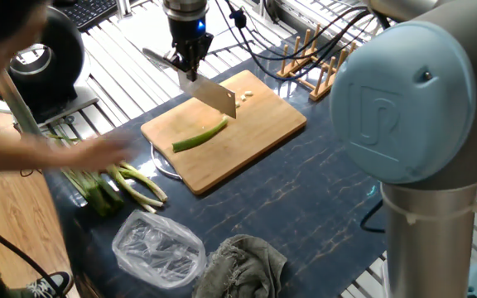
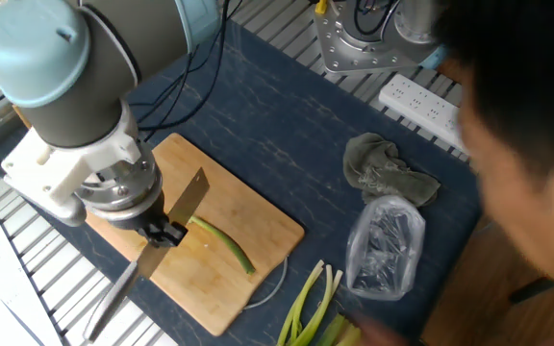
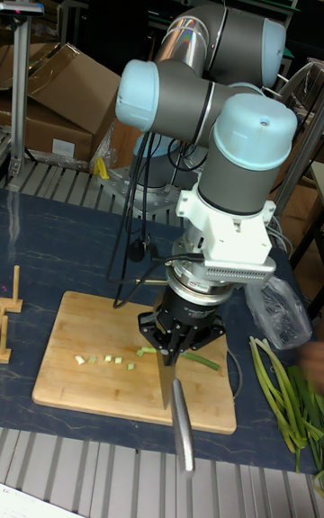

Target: Chop the scallions

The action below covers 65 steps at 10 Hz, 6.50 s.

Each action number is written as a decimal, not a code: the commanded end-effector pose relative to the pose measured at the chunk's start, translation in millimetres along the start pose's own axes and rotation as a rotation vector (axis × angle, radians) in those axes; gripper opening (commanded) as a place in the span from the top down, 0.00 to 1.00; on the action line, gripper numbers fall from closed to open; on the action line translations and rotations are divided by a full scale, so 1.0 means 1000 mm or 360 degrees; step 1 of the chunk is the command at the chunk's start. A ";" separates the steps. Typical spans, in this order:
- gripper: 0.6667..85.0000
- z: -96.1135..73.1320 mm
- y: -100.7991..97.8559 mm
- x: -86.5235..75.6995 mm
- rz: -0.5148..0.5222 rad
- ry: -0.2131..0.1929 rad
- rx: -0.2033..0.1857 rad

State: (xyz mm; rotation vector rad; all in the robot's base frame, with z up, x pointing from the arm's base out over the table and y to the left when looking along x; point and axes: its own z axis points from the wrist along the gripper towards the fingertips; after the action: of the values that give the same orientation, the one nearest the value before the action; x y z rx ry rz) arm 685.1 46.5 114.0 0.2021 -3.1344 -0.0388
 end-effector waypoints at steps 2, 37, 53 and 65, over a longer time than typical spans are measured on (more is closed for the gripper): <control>0.99 -0.003 -0.018 0.005 -0.0050 0.0002 0.0087; 0.99 0.007 0.001 0.044 0.0119 -0.0092 0.0036; 0.99 0.026 0.011 0.082 0.0142 -0.0166 0.0003; 0.99 0.042 0.007 0.065 0.0136 -0.0224 0.0013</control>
State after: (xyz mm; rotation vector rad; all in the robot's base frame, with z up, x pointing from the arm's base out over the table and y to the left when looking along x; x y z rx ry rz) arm 613.2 44.3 75.9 0.0800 -3.2665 -0.0245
